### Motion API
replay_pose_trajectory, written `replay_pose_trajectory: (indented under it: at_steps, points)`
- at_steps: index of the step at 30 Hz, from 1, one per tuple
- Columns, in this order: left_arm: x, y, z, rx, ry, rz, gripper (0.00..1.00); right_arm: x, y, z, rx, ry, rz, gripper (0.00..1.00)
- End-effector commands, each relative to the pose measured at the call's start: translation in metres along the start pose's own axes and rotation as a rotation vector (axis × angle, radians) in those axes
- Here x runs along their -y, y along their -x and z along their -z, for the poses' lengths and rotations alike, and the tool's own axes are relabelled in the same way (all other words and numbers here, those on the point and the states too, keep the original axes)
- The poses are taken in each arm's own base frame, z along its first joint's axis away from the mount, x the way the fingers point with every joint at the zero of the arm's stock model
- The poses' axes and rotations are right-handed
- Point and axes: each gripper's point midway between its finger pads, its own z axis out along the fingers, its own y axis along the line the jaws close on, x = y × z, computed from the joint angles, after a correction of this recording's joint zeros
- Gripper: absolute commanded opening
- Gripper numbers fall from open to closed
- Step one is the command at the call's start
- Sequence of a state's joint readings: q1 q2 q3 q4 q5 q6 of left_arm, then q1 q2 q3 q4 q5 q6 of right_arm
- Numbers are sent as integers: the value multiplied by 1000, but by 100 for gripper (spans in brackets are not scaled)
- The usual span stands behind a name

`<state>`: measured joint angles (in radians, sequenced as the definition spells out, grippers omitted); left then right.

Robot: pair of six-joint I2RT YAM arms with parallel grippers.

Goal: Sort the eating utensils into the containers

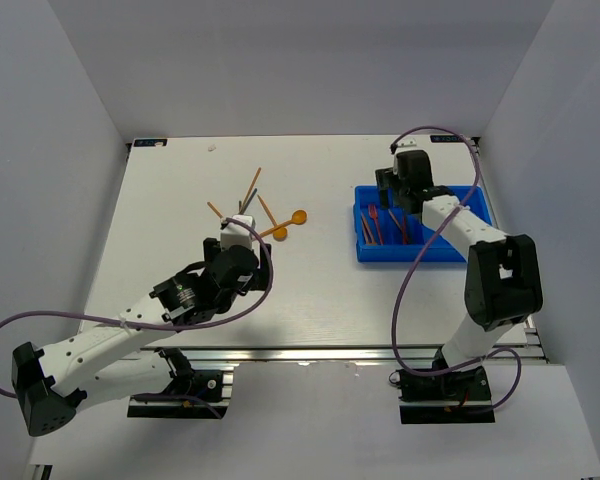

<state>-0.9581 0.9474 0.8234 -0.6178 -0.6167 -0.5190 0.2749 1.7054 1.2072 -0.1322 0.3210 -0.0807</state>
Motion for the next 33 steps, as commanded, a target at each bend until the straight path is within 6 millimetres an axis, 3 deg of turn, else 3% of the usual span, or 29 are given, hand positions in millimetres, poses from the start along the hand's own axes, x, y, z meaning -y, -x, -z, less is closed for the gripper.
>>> replay_pose_trajectory:
  at_steps: [1, 6, 10, 11, 12, 13, 14, 15, 17, 24, 25, 26, 29, 31, 32, 33]
  points:
    - [-8, 4, 2, 24, 37, 19, 98, 9, 21, 24, 61, -7, -70, 89]
    - [-23, 19, 4, 87, 138, 82, 98, 12, 49, 61, 123, 21, -188, 89]
    - [-32, 34, -3, 111, 211, 154, 98, -12, 57, 101, 167, 194, -299, 89]
    - [-43, 38, -9, 103, 248, 176, 98, -17, 56, 108, 170, 218, -339, 89]
    - [-41, 33, -21, 50, 238, 178, 98, -22, 47, 112, 159, 230, -353, 89]
    - [-41, 41, -27, 39, 221, 189, 98, -22, 47, 117, 163, 224, -374, 89]
    - [-58, 45, -37, 19, 251, 227, 98, -22, 45, 128, 169, 224, -397, 89]
    - [-52, 42, -49, -30, 203, 232, 98, -26, 39, 132, 160, 230, -392, 89]
    - [-64, 55, -59, -30, 221, 272, 98, -25, 37, 147, 181, 232, -403, 89]
    - [-63, 89, -103, -59, 211, 257, 98, -51, 28, 186, 313, 455, -431, 89]
    - [-59, 80, -117, -106, 201, 226, 98, -56, 23, 189, 295, 482, -426, 89]
    - [-58, 95, -123, -94, 193, 214, 98, -60, 23, 192, 280, 509, -419, 89]
    - [-57, 96, -153, -175, 179, 134, 95, -77, 10, 197, 217, 605, -352, 89]
    - [-52, 97, -168, -200, 124, 109, 92, -76, 2, 197, 204, 600, -327, 89]
    - [-44, 86, -183, -250, 63, 111, 89, -75, -4, 195, 196, 587, -323, 89]
    - [-39, 95, -189, -243, 38, 101, 86, -73, -6, 195, 200, 578, -320, 89]
